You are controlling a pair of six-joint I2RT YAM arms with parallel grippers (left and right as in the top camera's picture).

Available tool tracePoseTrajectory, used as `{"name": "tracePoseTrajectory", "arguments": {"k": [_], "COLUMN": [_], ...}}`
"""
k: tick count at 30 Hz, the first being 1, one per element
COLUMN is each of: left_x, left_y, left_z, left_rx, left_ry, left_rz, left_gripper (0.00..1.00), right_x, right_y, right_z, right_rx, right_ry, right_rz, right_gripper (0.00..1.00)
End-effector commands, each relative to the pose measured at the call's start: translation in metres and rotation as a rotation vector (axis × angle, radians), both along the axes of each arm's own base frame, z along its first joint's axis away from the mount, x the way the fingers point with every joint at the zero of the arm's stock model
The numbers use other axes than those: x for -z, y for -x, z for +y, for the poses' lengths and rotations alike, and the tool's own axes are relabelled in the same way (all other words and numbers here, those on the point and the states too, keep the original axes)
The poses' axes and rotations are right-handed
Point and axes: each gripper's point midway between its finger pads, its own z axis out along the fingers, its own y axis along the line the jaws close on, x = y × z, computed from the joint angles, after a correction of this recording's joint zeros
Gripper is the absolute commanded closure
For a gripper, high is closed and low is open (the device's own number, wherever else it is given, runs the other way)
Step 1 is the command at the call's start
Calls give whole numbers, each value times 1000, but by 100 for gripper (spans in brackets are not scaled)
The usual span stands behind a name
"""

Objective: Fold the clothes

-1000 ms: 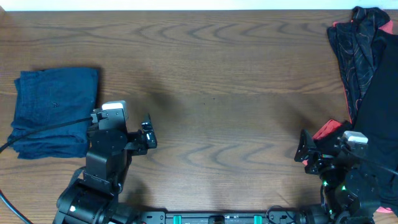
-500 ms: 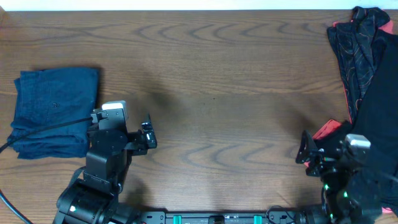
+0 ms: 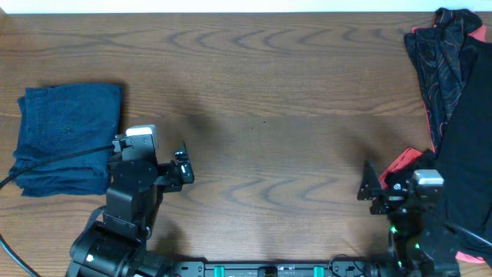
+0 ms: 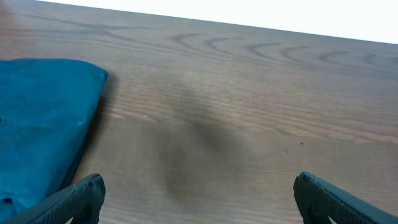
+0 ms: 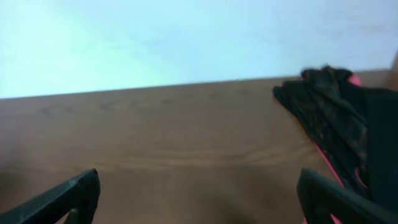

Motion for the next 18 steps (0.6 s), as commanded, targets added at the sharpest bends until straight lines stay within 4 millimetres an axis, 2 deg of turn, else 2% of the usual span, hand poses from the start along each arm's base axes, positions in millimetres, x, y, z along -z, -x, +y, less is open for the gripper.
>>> {"name": "tracePoseTrajectory", "arguments": {"k": [1,8,13,15,17,18], "left_x": [3,3,3,3,3,3], "left_y": [0,0,0,0,0,0], "left_z": [2,2,2,2,2,2], "left_rx": [-17,-17,-17,-17,-17,-17], "left_ry": [-6,-6,-6,-6,-6,-6], "left_rz": [5,5,5,5,5,5], "left_gripper": [2,2,2,2,2,2], "right_x": [20,32,27,37,55,54], "right_y": [-9,-24,-22,-22,-22,-22], "right_z": [18,24,29,30,30,27], "right_rx": [-100,-121,-155,-167,-177,-160], "right_ry": [49,49,223,279,306,296], "right_rz": [-18,-141,-187,-154,-81,-81], "right_gripper": [1,1,1,1,1,1]}}
